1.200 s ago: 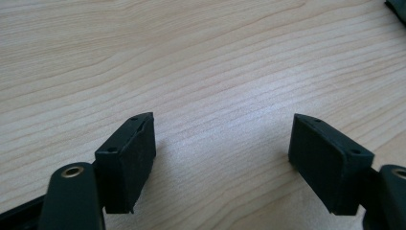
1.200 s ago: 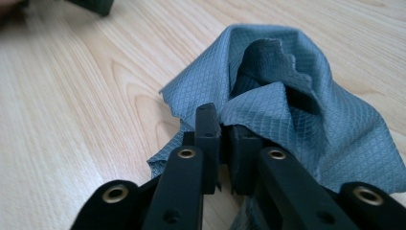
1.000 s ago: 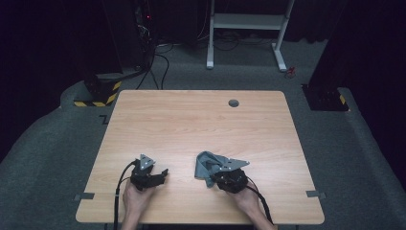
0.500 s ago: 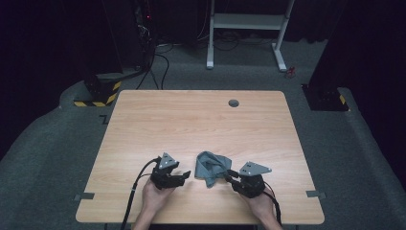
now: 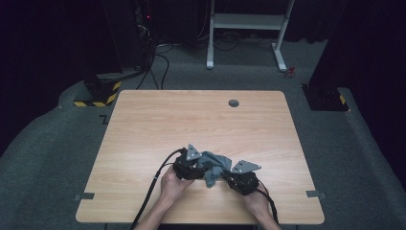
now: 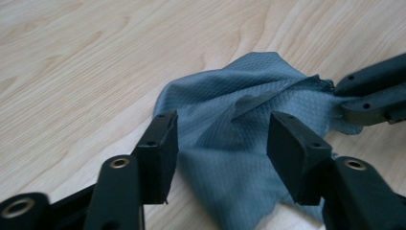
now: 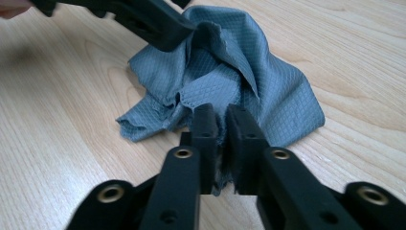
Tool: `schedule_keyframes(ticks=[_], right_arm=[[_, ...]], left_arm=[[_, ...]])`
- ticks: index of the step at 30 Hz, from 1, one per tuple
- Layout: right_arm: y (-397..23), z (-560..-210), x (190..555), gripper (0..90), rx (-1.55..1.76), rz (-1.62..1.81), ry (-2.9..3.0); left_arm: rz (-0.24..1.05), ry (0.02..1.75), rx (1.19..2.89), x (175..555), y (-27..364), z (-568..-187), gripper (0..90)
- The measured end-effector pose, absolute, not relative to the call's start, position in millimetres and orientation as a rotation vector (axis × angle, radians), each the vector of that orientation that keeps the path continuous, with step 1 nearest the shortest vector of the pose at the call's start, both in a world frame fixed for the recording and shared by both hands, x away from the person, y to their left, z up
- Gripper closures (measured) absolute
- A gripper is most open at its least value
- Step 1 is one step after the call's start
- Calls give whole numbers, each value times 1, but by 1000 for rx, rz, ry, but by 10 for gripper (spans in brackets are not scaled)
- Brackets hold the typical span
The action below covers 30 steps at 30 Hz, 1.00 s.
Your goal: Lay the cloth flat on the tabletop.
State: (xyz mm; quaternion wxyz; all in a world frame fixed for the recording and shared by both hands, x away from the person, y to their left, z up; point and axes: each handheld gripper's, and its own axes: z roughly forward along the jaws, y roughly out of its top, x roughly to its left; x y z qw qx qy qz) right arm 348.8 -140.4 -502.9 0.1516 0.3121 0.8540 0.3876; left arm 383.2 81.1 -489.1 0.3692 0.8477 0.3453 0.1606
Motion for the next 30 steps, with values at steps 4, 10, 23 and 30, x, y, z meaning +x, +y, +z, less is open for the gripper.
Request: schedule_keyframes(ticks=[4, 10, 23, 30], right_arm=[[-142, -503, 348, 878, 886, 1109, 2453], [-143, -505, 348, 890, 886, 1115, 2469], [-151, -502, 345, 895, 859, 1111, 2454], [-167, -501, 345, 895, 889, 1090, 2429]], left_arm=[[415, 886, 2201, 390, 72, -491, 546], [403, 889, 2206, 395, 73, -491, 781], [426, 1004, 2070, 406, 111, -474, 889], [428, 1091, 2026, 407, 137, -475, 889]])
